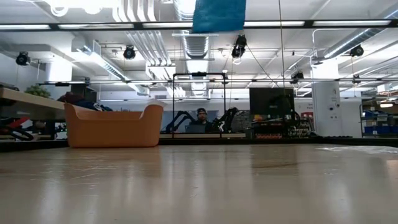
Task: Roll bandage
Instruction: Roll the blue bandage
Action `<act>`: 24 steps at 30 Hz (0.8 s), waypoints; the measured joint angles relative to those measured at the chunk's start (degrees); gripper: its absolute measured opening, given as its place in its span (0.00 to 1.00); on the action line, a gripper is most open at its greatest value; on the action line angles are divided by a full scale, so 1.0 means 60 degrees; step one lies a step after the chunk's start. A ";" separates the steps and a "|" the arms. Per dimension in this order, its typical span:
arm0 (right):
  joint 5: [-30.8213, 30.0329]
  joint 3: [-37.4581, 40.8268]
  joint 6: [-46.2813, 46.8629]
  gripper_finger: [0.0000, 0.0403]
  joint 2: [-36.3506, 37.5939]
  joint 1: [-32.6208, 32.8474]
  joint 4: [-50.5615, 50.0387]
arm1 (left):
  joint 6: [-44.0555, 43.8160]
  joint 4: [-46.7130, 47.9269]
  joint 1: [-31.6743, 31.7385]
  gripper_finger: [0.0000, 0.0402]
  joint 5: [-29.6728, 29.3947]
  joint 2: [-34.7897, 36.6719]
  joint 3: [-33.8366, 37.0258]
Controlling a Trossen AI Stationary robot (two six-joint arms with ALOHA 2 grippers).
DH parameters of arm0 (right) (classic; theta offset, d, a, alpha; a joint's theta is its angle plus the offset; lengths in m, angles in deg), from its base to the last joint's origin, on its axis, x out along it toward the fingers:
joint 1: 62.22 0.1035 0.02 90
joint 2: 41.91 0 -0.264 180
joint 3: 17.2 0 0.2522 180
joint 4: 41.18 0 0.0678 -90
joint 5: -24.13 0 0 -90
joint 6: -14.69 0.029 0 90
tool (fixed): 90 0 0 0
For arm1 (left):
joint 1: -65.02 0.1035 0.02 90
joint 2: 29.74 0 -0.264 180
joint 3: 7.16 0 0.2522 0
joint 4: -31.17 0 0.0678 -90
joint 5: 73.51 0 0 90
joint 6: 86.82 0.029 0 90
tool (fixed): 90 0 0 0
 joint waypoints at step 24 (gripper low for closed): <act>0.2749 0.2904 0.5340 0.00 -0.0607 -0.0413 -0.1117 | 0.1513 -0.2703 0.0367 0.00 -0.1444 -0.0473 0.0000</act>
